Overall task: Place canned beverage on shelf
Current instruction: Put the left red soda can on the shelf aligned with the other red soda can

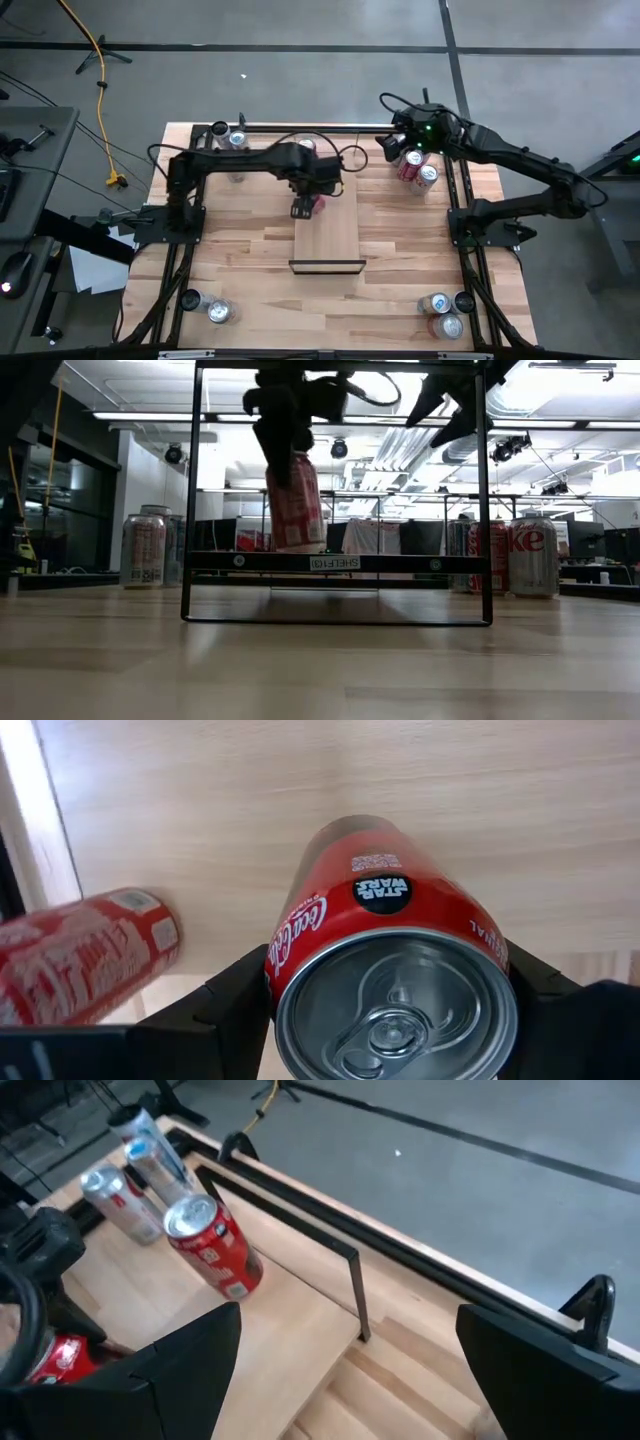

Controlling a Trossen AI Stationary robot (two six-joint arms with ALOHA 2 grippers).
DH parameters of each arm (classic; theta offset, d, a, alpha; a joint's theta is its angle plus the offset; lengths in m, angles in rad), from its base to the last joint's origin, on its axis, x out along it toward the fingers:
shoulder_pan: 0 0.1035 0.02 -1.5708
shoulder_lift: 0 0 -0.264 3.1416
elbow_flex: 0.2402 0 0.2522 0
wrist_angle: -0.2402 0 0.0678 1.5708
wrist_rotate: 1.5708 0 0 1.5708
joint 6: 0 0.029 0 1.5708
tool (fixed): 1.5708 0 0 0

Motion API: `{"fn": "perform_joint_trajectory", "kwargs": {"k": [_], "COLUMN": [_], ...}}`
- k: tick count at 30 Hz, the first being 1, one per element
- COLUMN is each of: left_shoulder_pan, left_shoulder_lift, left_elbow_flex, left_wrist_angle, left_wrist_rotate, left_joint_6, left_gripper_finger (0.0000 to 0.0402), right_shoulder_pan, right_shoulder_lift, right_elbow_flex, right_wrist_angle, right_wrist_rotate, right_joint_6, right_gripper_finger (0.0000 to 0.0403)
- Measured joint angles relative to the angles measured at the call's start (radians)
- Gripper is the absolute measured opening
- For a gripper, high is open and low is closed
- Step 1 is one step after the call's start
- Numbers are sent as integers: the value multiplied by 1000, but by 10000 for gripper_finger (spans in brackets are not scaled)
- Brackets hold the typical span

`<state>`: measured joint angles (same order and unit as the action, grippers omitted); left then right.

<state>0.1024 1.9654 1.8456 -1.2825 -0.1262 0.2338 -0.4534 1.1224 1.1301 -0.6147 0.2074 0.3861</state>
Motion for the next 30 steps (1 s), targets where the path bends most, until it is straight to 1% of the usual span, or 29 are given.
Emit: {"fn": "perform_joint_trajectory", "kwargs": {"k": [5, 12, 21, 26, 30], "left_shoulder_pan": [0, 0, 0, 0, 0], "left_shoulder_lift": [46, 48, 46, 46, 46], "left_elbow_flex": [55, 57, 58, 58, 58], "left_wrist_angle": [-51, -50, -40, -31, -32], "left_wrist_rotate": [5, 5, 15, 8, 8], "left_joint_6": [29, 40, 35, -19, 9], "left_gripper_finger": [234, 246, 289, 291, 291], "right_shoulder_pan": [0, 0, 0, 0, 0], "right_shoulder_lift": [33, 34, 34, 34, 34], "right_elbow_flex": [0, 0, 0, 0, 0], "right_wrist_angle": [2, 16, 36, 35, 38], "right_wrist_rotate": [-20, -20, -20, -20, -20], "right_joint_6": [0, -7, -9, -10, -18], "right_gripper_finger": [357, 357, 357, 357, 357]}}
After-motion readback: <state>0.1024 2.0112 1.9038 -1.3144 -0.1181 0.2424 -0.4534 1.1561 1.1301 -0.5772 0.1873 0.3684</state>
